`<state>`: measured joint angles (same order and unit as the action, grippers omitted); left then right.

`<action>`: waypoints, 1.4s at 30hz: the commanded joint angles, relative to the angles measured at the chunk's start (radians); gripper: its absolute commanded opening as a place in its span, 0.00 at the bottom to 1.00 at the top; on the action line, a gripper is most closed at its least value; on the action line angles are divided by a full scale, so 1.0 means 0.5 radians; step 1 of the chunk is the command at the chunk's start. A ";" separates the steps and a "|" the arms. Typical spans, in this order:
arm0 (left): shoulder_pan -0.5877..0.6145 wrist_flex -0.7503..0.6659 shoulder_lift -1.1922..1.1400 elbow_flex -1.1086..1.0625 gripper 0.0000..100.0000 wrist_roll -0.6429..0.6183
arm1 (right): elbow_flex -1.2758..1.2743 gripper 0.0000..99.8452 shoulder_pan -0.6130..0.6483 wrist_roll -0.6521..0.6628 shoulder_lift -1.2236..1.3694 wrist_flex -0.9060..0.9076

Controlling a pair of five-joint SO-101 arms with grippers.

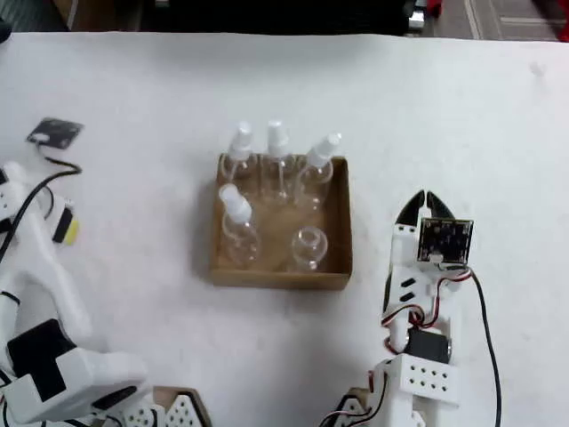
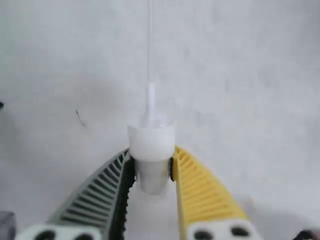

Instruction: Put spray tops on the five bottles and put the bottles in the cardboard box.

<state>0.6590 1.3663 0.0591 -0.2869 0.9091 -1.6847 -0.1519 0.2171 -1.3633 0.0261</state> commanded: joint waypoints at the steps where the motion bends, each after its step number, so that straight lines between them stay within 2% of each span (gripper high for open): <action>1: -0.020 0.160 0.023 0.126 0.02 1.040 | -0.021 0.02 0.017 0.021 0.005 -0.026; 4: 0.008 0.270 0.011 0.123 0.02 1.571 | -0.021 0.02 0.017 0.021 0.005 -0.026; 8: -0.035 0.233 0.011 0.025 0.02 1.823 | -0.021 0.02 0.017 0.021 0.005 -0.026; 18: -0.087 -0.592 0.023 -0.503 0.02 1.881 | -0.021 0.02 0.017 0.021 0.005 -0.026; 22: -0.084 -0.666 0.026 -0.519 0.03 1.878 | -0.021 0.02 0.017 0.021 0.005 -0.026; 25: -0.078 -0.666 0.026 -0.516 0.11 1.875 | -0.021 0.02 0.017 0.021 0.005 -0.026; 27: -0.075 -0.678 0.026 -0.516 0.18 1.786 | -0.021 0.02 0.017 0.021 0.005 -0.026; 29: -0.078 -0.681 0.026 -0.457 0.23 1.571 | -0.021 0.02 0.017 0.021 0.005 -0.026; 31: -0.081 -0.675 0.026 -0.362 0.24 1.381 | -0.021 0.02 0.017 0.021 0.005 -0.026; 37: -0.075 -0.666 0.029 -0.086 0.24 1.016 | -0.021 0.02 0.020 0.021 0.005 -0.026; 40: -0.075 -0.629 0.029 0.123 0.24 0.629 | -0.021 0.02 0.020 0.021 0.005 -0.026; 42: -0.078 -0.500 0.029 0.304 0.23 0.221 | -0.021 0.02 0.020 0.021 0.005 -0.026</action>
<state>0.6268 1.0533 0.0591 -0.2869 1.2789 -1.6847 -0.1519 0.2171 -1.3633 0.0261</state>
